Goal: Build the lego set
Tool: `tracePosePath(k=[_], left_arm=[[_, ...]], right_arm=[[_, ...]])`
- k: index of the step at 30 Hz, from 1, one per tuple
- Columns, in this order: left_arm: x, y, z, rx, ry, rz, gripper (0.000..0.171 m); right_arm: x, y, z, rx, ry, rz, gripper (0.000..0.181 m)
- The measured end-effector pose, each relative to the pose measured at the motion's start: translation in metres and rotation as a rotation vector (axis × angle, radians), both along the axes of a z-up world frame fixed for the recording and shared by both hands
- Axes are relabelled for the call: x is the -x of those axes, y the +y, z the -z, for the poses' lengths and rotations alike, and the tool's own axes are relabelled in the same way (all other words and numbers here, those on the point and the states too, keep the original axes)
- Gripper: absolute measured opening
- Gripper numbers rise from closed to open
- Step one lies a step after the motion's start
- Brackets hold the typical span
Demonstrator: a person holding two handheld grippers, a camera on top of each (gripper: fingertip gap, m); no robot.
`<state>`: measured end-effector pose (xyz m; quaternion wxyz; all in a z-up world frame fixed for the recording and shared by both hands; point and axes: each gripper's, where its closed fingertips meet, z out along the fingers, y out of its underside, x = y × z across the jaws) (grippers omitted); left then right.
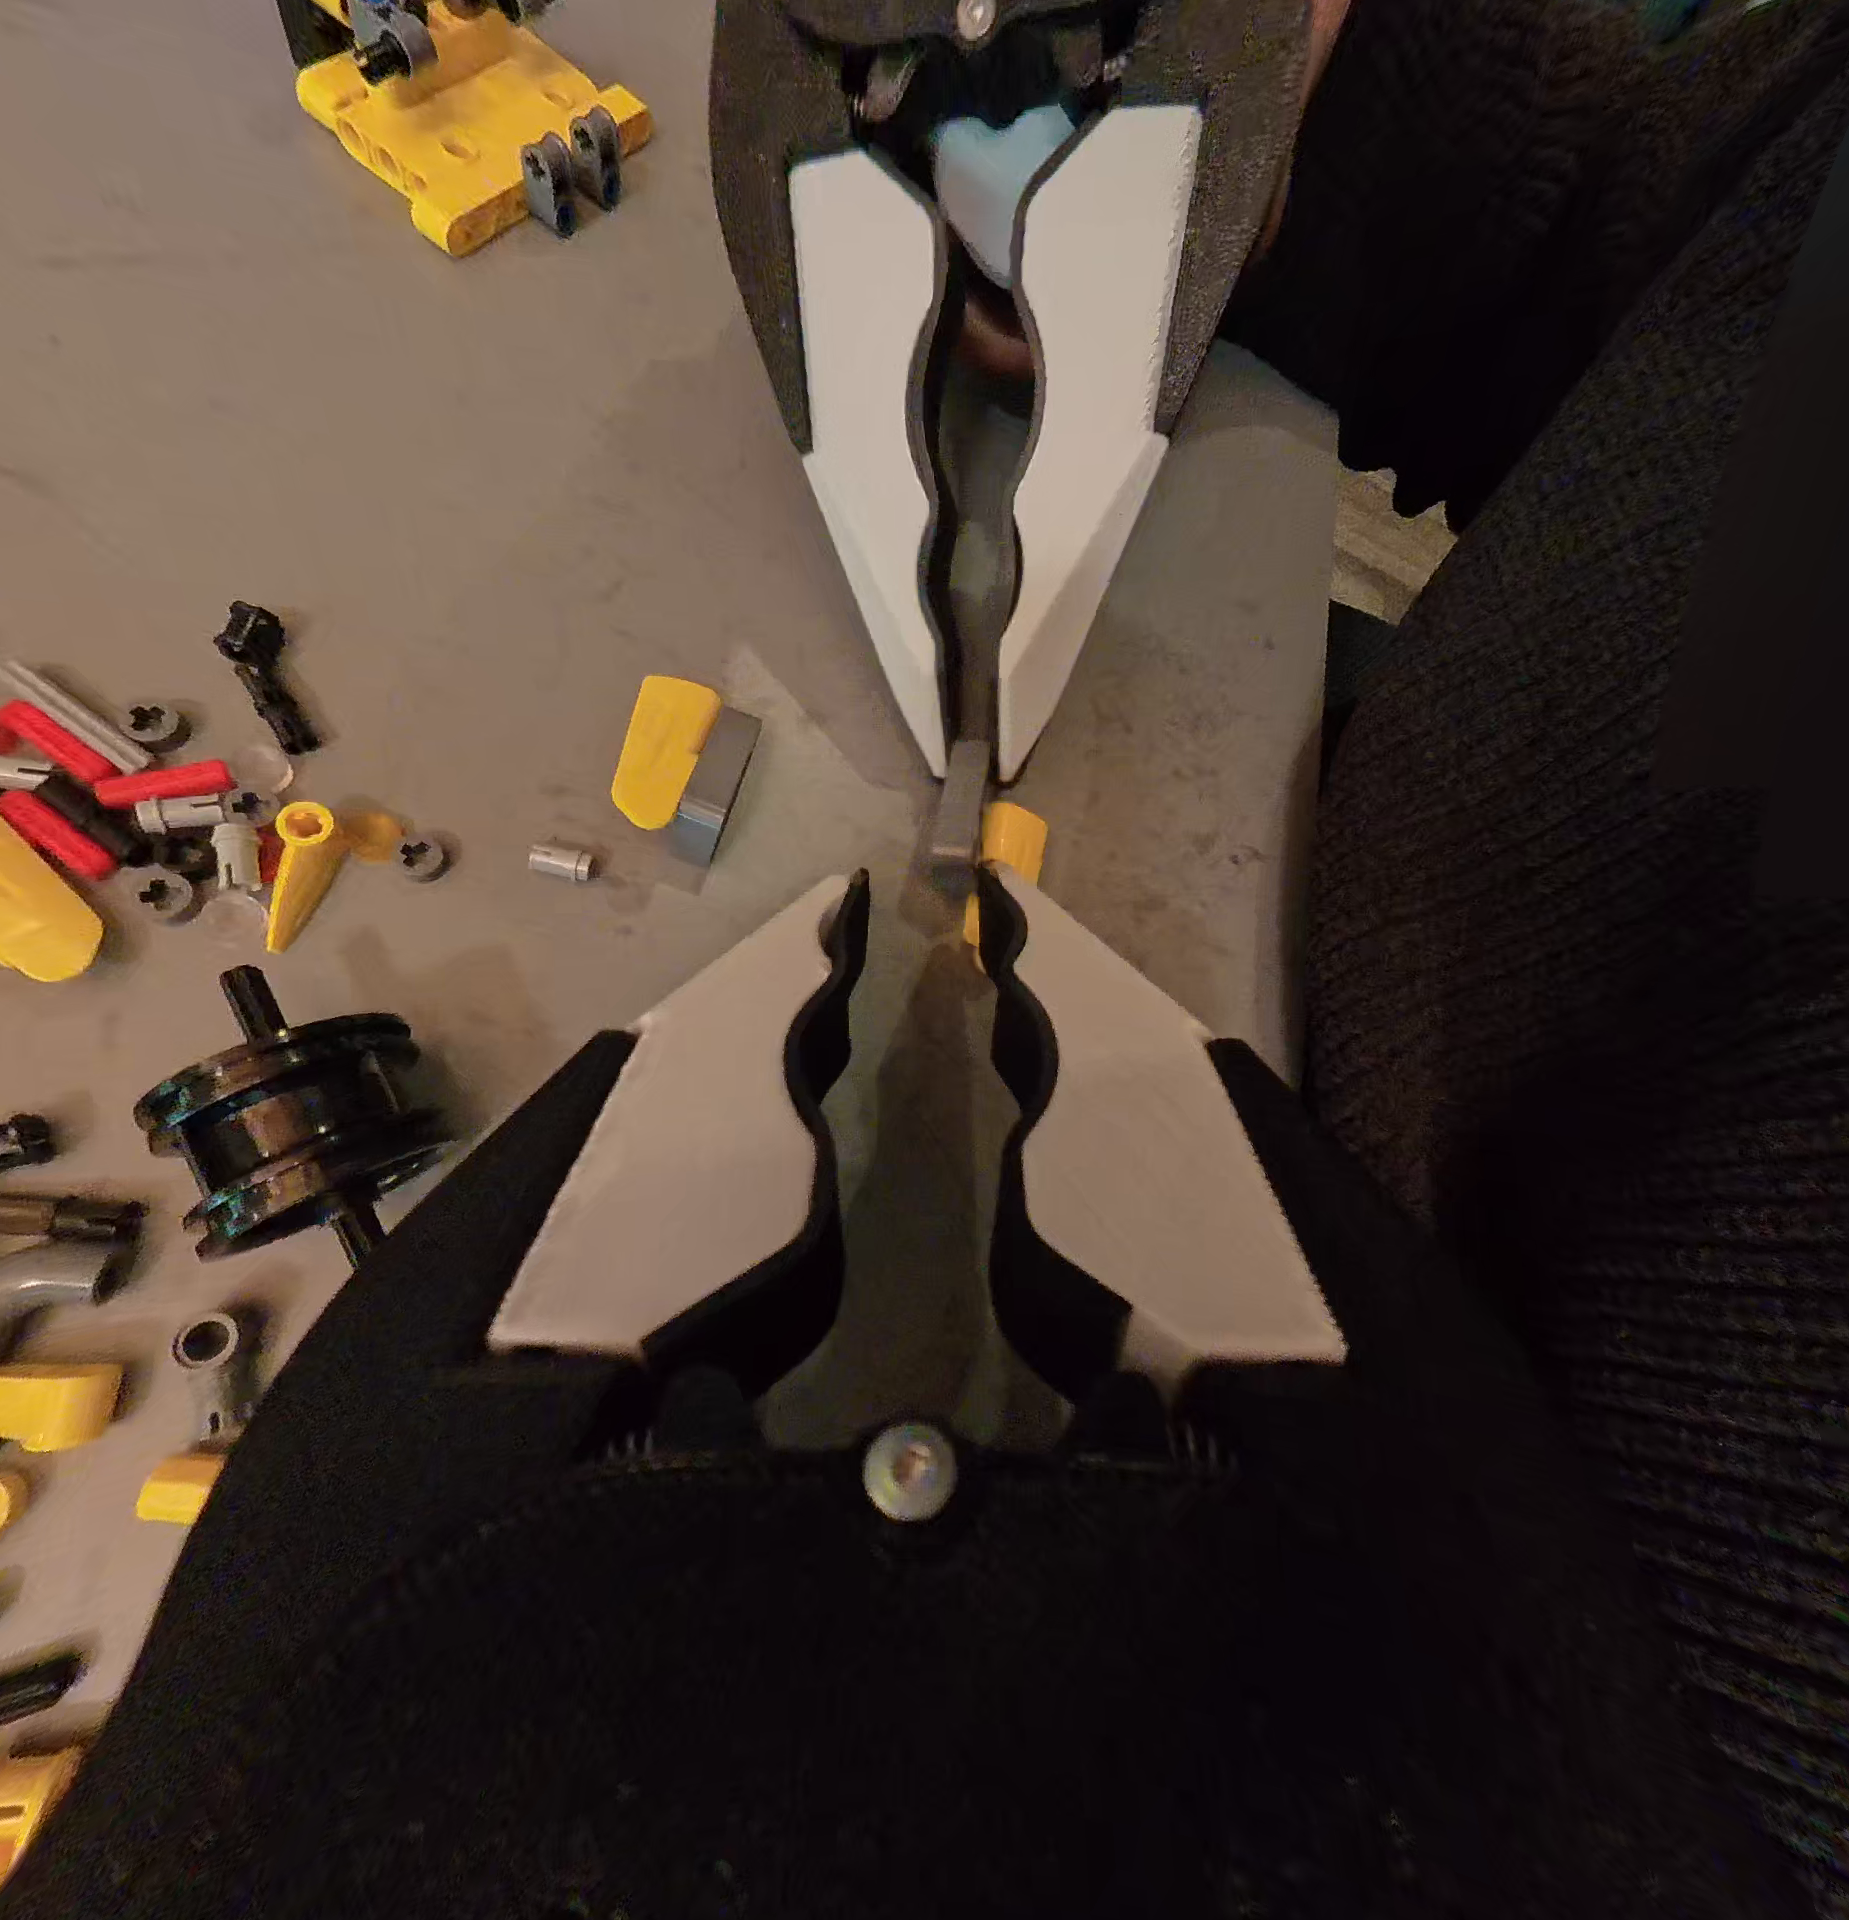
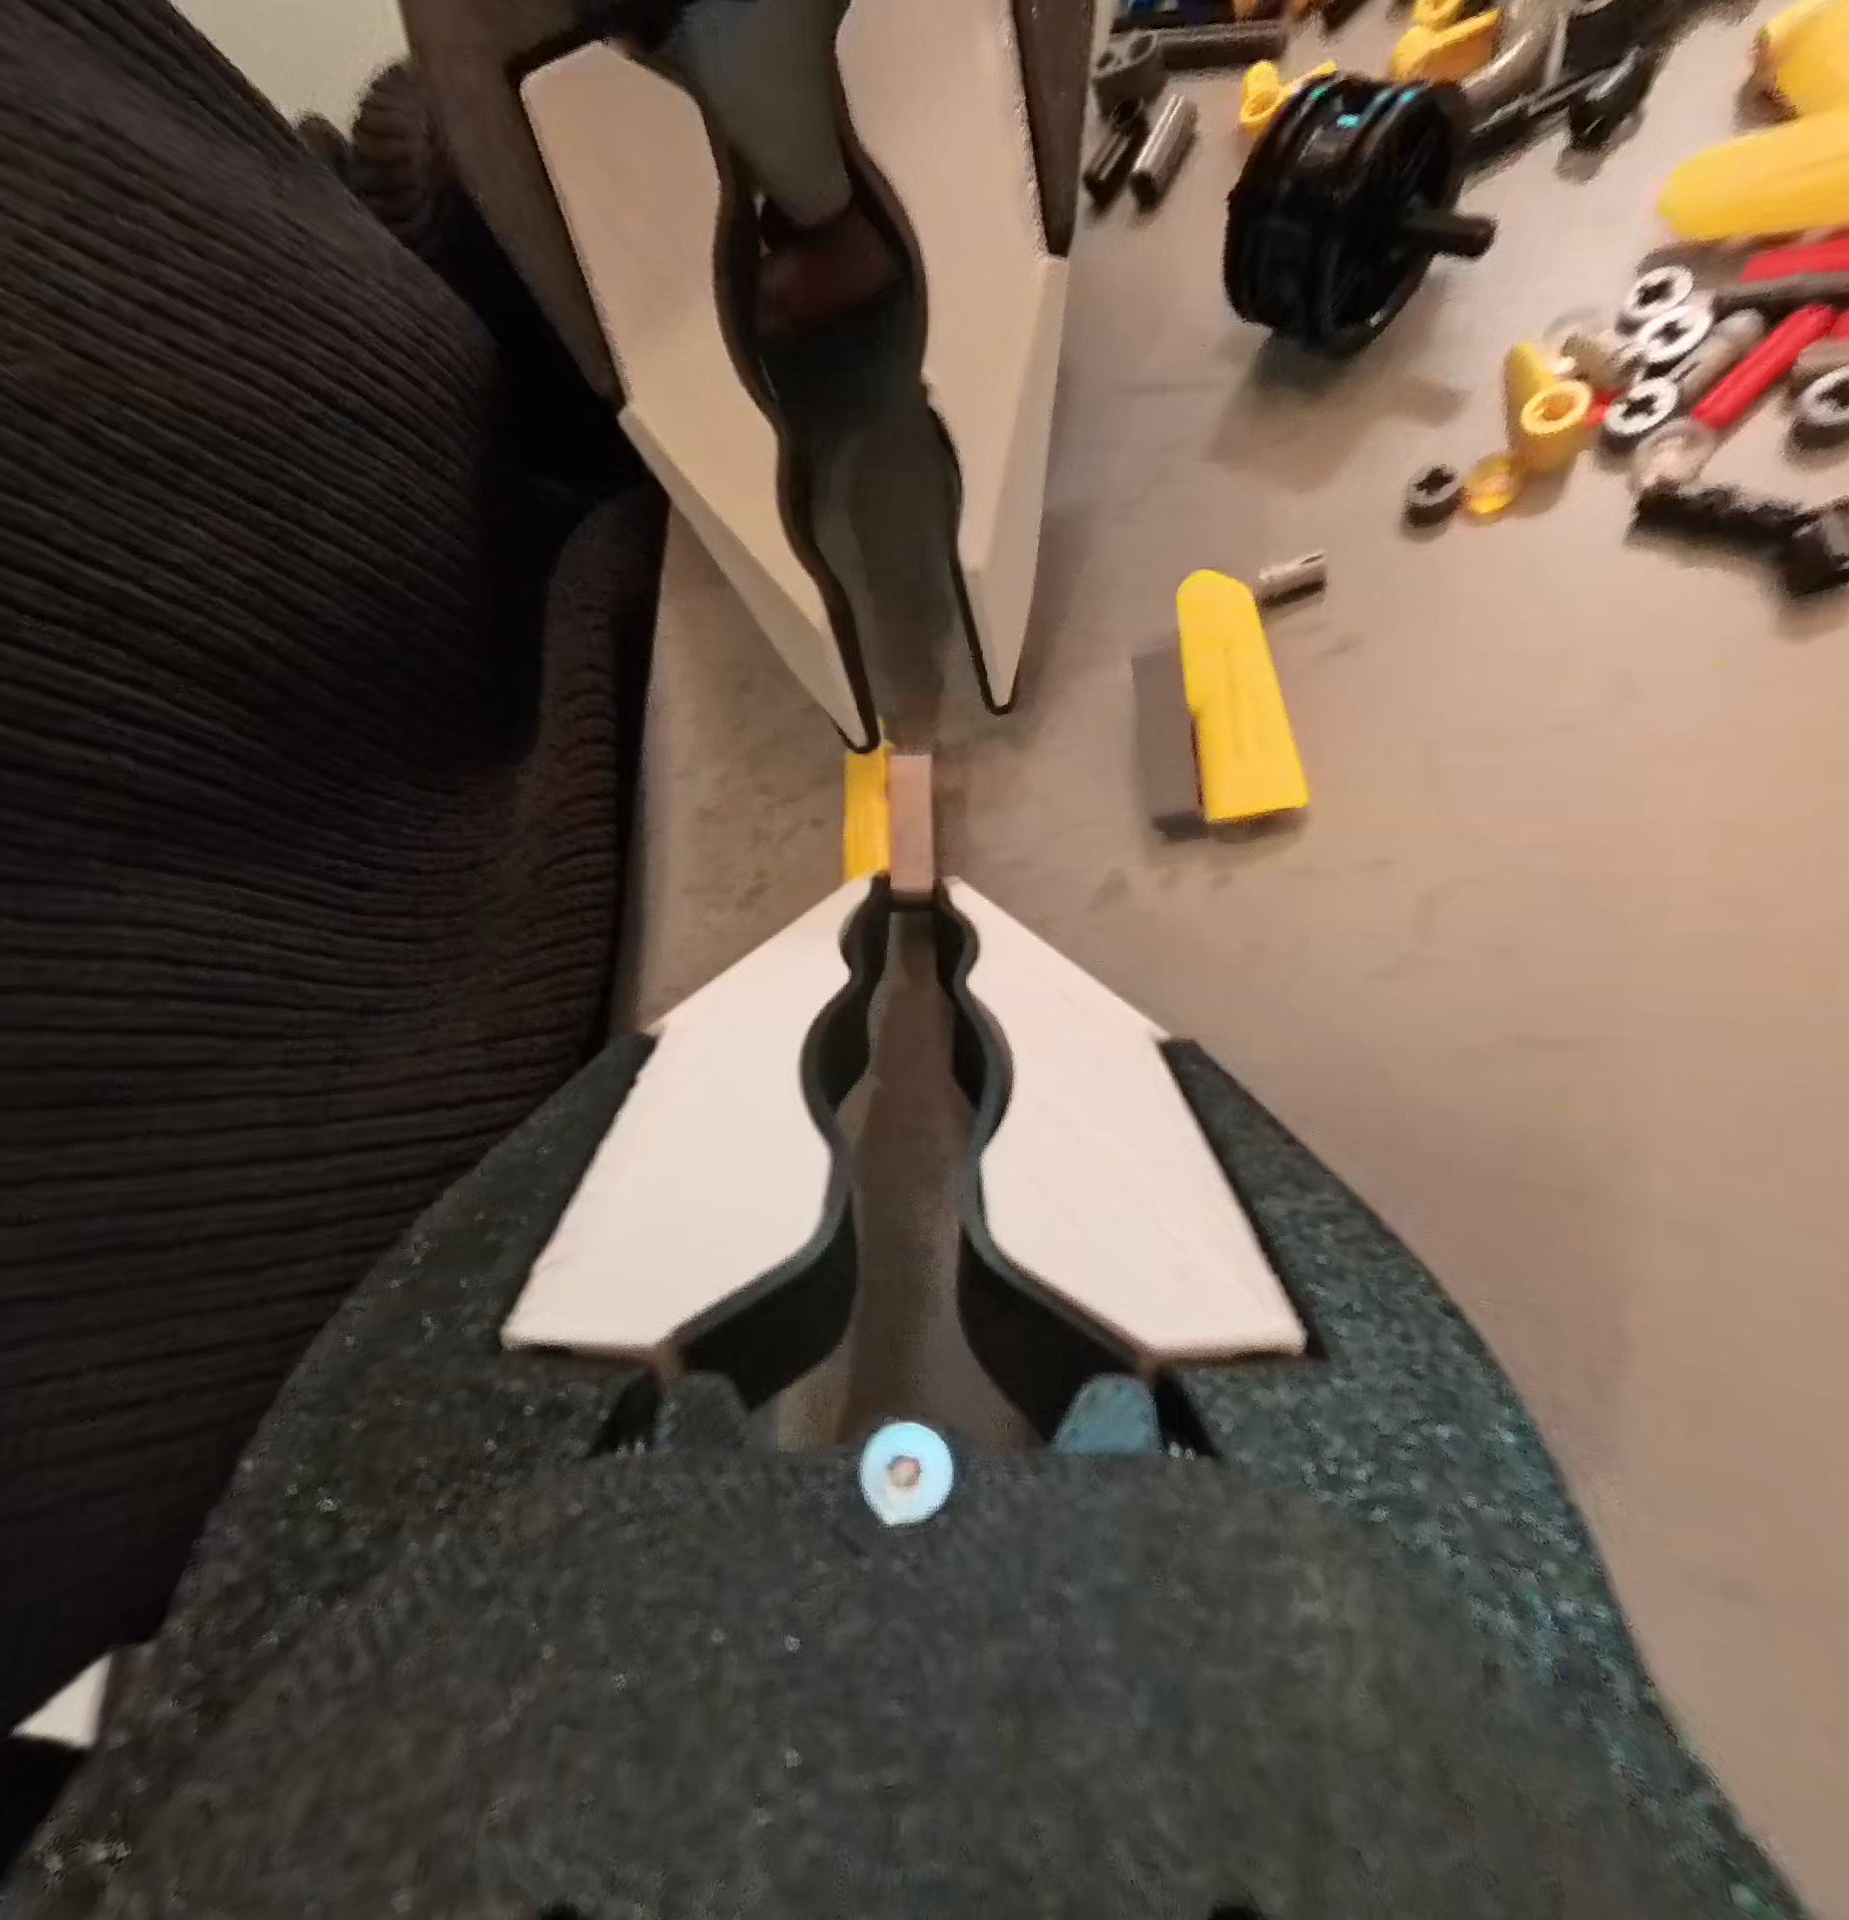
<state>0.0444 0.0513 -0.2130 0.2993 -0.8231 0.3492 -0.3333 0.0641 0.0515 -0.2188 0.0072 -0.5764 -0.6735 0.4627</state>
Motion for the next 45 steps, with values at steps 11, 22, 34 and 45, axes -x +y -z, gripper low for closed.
tracePosePath(k=[11, 22, 34, 45], left_arm=[[-0.004, 0.001, 0.000, 0.004, -0.006, -0.004, 0.015], [-0.004, 0.002, 0.000, 0.008, -0.003, -0.008, 0.014], [-0.006, -0.001, -0.001, 0.007, -0.011, 0.012, 0.014], [-0.007, -0.004, 0.000, 0.019, -0.010, 0.027, 0.013]], right_arm=[[0.002, 0.003, -0.001, 0.043, -0.019, 0.037, 0.012], [0.003, 0.010, 0.000, -0.019, 0.003, 0.055, 0.014], [0.001, 0.022, 0.000, -0.069, 0.003, 0.081, 0.015], [0.002, 0.011, 0.003, -0.257, 0.093, -0.031, 0.015]])
